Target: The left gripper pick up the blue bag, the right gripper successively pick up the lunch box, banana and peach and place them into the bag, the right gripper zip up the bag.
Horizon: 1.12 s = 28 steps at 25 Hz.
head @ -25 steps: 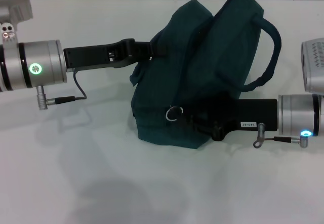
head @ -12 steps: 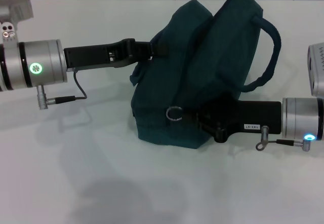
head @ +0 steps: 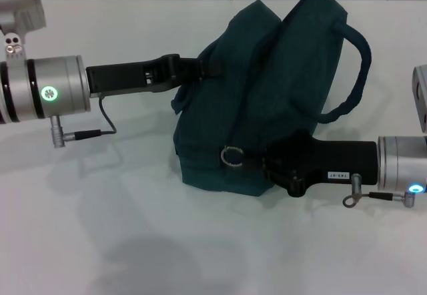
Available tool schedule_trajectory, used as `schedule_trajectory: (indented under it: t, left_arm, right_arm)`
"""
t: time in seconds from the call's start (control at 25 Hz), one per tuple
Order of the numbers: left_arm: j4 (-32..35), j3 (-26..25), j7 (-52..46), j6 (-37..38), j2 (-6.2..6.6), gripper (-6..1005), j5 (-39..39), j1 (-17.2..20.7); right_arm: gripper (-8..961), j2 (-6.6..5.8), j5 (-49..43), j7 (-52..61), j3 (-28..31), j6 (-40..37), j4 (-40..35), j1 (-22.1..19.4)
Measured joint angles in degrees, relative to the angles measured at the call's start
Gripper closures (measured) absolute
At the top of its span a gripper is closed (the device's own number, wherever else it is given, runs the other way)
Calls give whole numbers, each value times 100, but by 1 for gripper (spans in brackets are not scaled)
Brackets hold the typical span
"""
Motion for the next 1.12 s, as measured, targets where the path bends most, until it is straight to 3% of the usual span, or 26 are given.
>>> schedule_trajectory:
  t: [0.72,1.12]
  left_arm:
    - [12,0,66,119,-34,934,4,52]
    - [-13,0,125,140,-37,933,-3,62]
  right_arm:
    - [806,30,-53,179,-358,315,11,345]
    - [809,33,57,194,-386,557,-19,354]
